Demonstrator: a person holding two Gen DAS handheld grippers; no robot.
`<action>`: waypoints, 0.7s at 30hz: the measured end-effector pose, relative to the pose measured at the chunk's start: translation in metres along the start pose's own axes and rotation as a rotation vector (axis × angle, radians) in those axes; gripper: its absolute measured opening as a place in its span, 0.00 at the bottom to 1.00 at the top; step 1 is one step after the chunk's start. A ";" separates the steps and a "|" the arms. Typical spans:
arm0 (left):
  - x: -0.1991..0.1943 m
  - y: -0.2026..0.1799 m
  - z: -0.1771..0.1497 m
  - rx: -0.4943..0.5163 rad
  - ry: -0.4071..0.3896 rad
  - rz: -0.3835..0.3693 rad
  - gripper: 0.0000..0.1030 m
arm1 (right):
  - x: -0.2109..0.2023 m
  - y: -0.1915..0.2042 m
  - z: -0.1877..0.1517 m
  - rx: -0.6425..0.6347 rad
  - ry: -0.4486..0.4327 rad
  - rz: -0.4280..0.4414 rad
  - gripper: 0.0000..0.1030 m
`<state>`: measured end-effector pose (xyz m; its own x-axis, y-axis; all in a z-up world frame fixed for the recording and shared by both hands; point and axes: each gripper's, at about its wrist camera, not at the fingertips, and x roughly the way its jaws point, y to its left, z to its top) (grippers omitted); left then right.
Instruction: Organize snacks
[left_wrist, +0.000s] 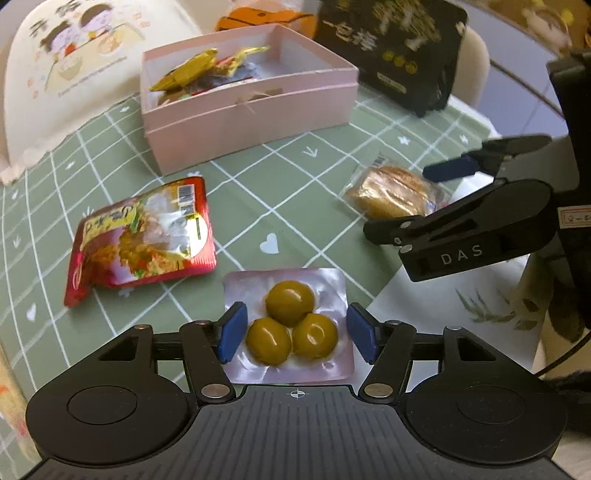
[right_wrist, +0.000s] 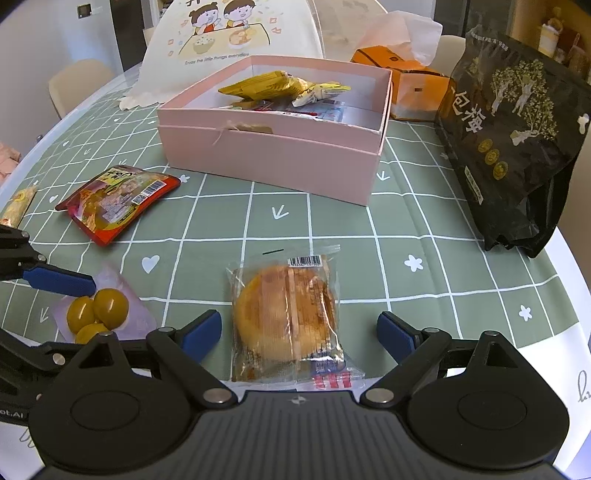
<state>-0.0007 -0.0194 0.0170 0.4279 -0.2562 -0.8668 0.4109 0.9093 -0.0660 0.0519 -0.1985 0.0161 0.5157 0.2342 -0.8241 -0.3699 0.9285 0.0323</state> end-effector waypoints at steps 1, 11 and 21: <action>-0.001 0.002 -0.002 -0.019 -0.008 -0.008 0.63 | -0.001 0.001 0.002 -0.006 0.003 0.004 0.77; -0.008 -0.001 -0.004 -0.010 -0.010 -0.009 0.53 | -0.015 0.008 0.019 -0.070 0.001 0.035 0.55; -0.034 0.001 0.006 -0.029 -0.092 -0.033 0.53 | -0.044 0.000 0.039 -0.040 -0.072 0.056 0.55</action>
<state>-0.0098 -0.0115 0.0488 0.4871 -0.3139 -0.8150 0.4032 0.9086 -0.1089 0.0592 -0.1975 0.0739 0.5473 0.3073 -0.7785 -0.4298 0.9013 0.0536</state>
